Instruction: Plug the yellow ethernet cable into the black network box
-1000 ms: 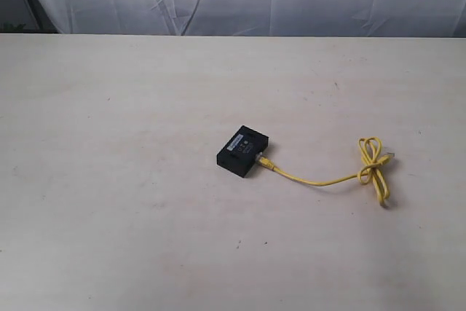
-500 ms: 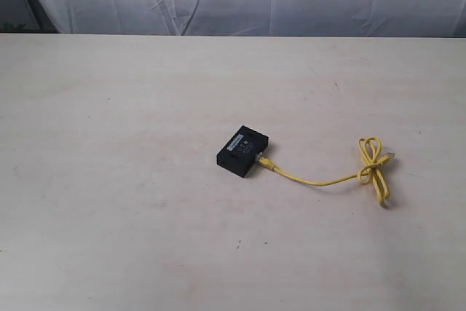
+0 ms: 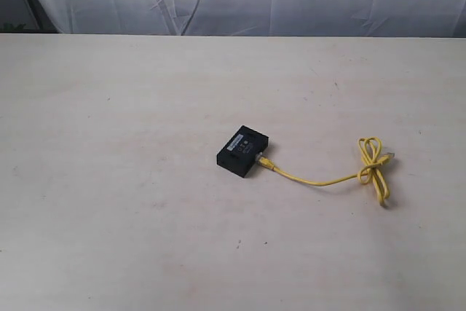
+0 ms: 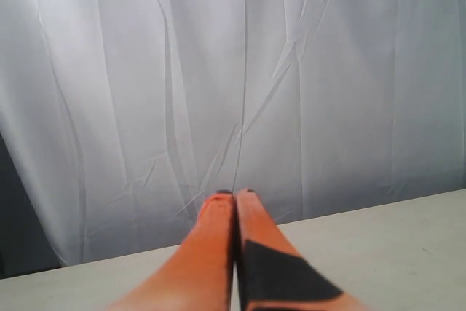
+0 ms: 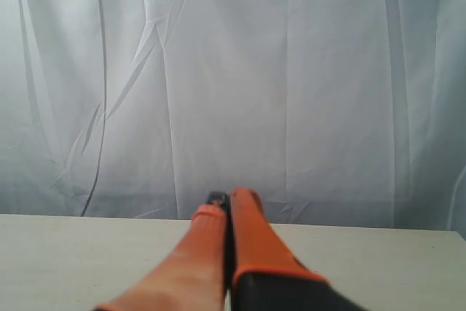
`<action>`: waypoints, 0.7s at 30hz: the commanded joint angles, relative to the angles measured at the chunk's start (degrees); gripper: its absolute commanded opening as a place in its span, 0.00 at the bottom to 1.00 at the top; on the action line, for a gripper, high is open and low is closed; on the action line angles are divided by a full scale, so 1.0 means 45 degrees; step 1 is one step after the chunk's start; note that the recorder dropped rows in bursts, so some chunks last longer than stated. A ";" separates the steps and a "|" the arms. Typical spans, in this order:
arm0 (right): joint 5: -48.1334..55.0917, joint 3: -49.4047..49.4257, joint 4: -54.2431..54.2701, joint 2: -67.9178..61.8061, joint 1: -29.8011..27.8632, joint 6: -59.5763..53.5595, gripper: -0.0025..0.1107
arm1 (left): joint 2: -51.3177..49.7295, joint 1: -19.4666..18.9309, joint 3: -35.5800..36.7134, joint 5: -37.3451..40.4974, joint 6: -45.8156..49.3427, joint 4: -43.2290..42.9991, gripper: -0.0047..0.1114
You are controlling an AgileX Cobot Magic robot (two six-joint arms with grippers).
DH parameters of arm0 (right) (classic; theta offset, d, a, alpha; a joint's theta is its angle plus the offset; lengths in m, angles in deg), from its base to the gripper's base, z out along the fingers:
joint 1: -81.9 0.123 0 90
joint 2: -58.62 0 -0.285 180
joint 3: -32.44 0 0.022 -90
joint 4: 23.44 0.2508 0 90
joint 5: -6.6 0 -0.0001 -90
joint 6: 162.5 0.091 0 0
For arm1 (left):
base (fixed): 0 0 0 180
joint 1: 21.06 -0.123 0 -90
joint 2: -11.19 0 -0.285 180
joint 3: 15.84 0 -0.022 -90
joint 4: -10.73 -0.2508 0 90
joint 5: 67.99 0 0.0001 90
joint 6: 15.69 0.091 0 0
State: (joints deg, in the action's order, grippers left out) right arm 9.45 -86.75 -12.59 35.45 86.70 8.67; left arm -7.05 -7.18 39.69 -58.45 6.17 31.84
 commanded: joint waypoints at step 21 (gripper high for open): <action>-0.0139 0.0078 -0.0020 0.0099 -0.0076 0.0020 0.01 | 0.1502 -0.2177 0.2524 0.0084 -0.4858 -0.3174 0.04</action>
State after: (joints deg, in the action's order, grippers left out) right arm 9.40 -86.75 -12.59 35.45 86.70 8.67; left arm -2.14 -15.82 48.02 -56.52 -14.67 17.72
